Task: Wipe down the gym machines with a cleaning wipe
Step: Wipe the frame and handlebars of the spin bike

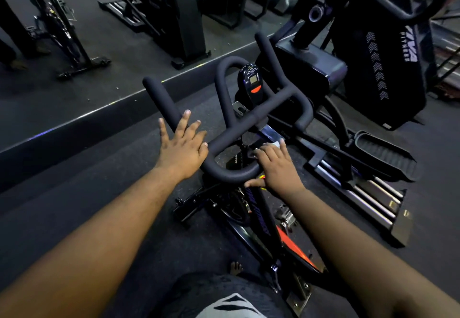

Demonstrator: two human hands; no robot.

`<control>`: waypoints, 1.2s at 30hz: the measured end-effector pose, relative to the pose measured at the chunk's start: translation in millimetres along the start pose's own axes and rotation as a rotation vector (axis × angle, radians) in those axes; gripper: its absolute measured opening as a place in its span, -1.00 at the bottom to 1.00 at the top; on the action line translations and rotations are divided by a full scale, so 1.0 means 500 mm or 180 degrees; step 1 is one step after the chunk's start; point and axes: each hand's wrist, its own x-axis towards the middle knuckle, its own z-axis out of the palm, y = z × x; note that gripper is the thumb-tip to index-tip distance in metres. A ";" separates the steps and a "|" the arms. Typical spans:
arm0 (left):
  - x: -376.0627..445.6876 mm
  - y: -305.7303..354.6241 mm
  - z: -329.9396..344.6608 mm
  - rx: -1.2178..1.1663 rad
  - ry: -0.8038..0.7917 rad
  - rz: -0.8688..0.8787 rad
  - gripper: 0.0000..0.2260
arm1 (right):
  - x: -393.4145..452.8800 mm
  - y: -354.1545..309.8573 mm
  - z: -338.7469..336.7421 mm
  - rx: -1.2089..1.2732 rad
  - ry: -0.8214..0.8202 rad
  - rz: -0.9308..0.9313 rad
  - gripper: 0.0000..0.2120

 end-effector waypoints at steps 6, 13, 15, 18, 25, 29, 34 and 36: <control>-0.001 0.009 -0.007 0.0030 -0.0027 -0.0069 -0.51 | -0.023 -0.150 -0.008 0.0043 -0.0210 -0.0182 -0.04; 0.000 0.014 -0.005 0.0038 -0.0061 -0.0190 -0.52 | 0.013 -0.062 -0.026 0.1736 -0.0099 -0.0882 -0.65; 0.002 0.013 -0.001 -0.0056 -0.0074 -0.0235 -0.49 | 0.036 -0.060 -0.057 0.2297 0.0082 -0.0628 -0.63; 0.004 0.008 0.003 -0.0363 -0.0082 -0.0219 -0.44 | 0.109 -0.098 -0.062 0.2204 0.0264 -0.0365 -0.55; 0.010 -0.012 -0.013 -0.1189 -0.0430 -0.0145 -0.29 | 0.179 -0.106 -0.008 0.0244 -0.0555 -0.0956 -0.41; 0.011 0.005 -0.012 -0.0818 -0.0409 -0.0171 -0.28 | 0.201 -0.034 -0.024 -0.0239 -0.0388 -0.1049 -0.46; 0.010 0.010 -0.015 -0.0666 -0.0407 -0.0221 -0.33 | 0.178 -0.065 -0.026 0.0117 -0.0624 -0.1439 -0.38; 0.011 0.012 -0.015 -0.0642 -0.0427 -0.0230 -0.34 | 0.183 -0.034 -0.031 -0.0019 -0.0415 -0.1578 -0.40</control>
